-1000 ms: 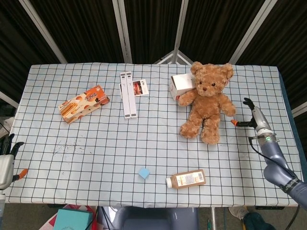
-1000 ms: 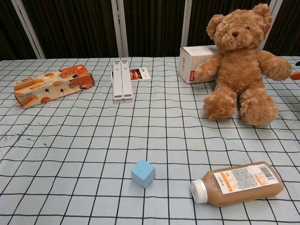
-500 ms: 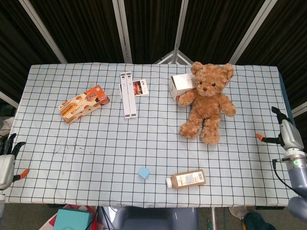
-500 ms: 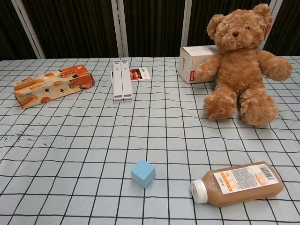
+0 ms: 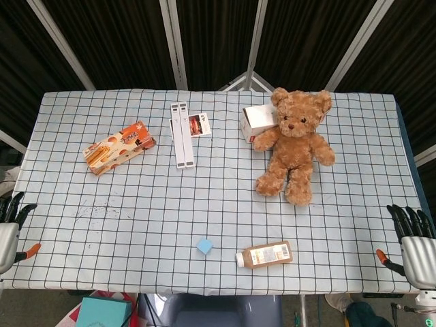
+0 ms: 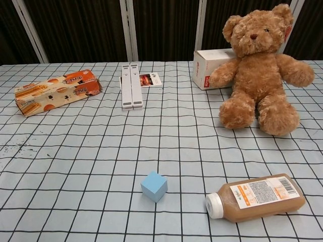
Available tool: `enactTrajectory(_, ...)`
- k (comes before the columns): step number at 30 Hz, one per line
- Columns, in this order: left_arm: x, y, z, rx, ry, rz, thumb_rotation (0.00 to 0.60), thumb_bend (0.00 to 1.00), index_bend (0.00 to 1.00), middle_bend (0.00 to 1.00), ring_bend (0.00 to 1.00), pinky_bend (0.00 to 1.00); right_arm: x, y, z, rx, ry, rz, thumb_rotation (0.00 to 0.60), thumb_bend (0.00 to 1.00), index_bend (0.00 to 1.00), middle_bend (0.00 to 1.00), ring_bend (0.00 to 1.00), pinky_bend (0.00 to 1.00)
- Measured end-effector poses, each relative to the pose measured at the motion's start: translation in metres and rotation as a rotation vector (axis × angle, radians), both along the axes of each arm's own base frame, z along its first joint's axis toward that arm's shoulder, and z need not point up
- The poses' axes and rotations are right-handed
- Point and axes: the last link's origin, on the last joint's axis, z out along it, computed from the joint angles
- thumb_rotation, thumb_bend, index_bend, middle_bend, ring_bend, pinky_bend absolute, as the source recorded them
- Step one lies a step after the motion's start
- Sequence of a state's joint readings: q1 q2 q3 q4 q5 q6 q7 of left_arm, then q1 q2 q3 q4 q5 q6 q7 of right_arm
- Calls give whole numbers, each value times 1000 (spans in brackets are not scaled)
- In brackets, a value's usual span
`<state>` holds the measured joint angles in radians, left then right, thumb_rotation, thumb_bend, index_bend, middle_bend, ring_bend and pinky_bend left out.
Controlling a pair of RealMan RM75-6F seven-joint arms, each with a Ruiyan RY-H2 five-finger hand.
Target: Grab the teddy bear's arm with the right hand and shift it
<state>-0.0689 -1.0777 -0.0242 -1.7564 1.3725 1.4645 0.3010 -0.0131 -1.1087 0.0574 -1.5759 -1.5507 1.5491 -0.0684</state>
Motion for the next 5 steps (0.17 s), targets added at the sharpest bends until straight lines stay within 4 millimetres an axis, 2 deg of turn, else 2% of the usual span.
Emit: enactTrajectory(5, -1, 0, 2, 3, 0, 1, 600, 244, 199, 0, 0, 30, -6, 11, -2, -29, 81, 35, 600, 232, 0, 107, 19, 0)
